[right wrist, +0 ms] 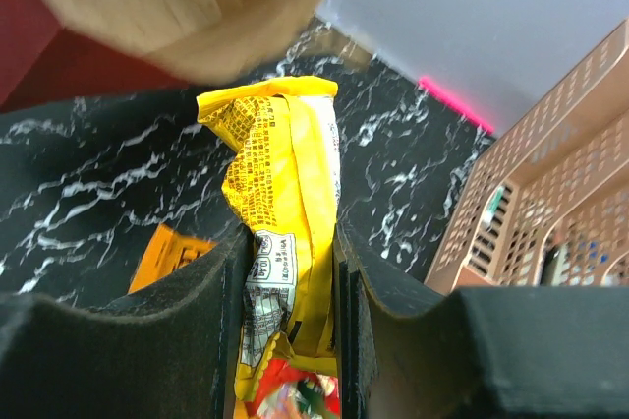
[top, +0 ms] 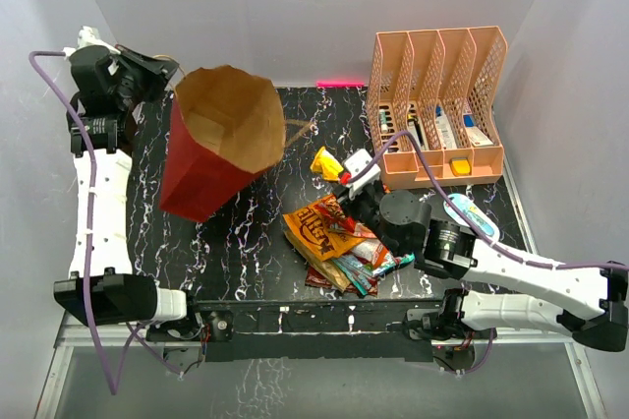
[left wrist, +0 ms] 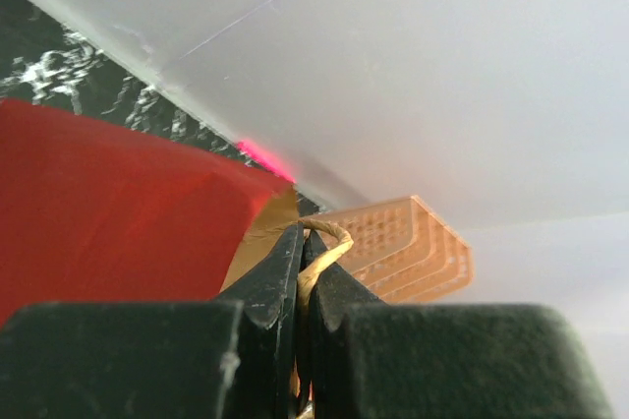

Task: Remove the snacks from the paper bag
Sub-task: Adjust the paper bag at the center of the board.

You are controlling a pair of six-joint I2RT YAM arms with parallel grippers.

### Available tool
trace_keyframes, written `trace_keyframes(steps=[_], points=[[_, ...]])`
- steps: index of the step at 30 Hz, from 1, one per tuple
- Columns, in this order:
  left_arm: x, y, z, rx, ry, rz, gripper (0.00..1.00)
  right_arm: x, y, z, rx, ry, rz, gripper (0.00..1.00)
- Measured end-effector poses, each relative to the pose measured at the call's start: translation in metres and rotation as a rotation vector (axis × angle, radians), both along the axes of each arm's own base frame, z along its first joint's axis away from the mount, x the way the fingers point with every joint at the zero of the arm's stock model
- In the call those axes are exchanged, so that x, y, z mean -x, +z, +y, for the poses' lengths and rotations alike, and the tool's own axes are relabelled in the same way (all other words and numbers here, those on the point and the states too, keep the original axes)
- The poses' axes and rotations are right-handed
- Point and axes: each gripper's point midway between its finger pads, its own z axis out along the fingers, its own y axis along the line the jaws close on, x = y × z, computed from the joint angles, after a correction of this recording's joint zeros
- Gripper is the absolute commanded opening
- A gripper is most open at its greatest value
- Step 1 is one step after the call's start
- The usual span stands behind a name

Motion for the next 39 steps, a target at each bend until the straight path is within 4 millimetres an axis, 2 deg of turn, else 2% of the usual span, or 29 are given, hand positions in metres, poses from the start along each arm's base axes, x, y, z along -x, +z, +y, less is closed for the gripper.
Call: trace_keyframes(steps=[2,5,9,12,17,21,29,32,39], points=[[-0.002,0.007,0.000,0.055,-0.008,-0.030,0.00,0.005,-0.019,-0.005,0.006,0.005,0.039,0.27],[-0.005,0.006,-0.017,0.193,-0.084,-0.066,0.00,0.012,-0.043,-0.007,0.020,0.024,0.096,0.27],[-0.012,-0.027,-0.037,0.365,-0.174,-0.020,0.00,0.020,-0.066,-0.012,0.021,0.030,0.165,0.27],[-0.015,-0.053,-0.044,0.428,-0.208,0.040,0.00,0.025,-0.071,-0.010,-0.007,0.051,0.198,0.27],[-0.003,-0.068,-0.049,0.445,-0.253,0.057,0.00,0.033,-0.078,0.002,-0.028,0.105,0.249,0.27],[0.015,-0.076,-0.038,0.385,-0.238,0.069,0.00,0.037,-0.092,0.013,-0.018,0.141,0.289,0.27],[0.066,-0.082,-0.007,0.093,-0.111,0.097,0.00,0.045,-0.112,0.029,-0.002,0.187,0.365,0.27],[0.080,-0.096,0.005,-0.004,-0.056,0.149,0.00,0.045,-0.122,0.034,-0.010,0.181,0.401,0.27],[0.098,-0.136,0.035,-0.177,0.042,0.306,0.00,0.041,-0.172,0.030,0.044,0.097,0.474,0.28]])
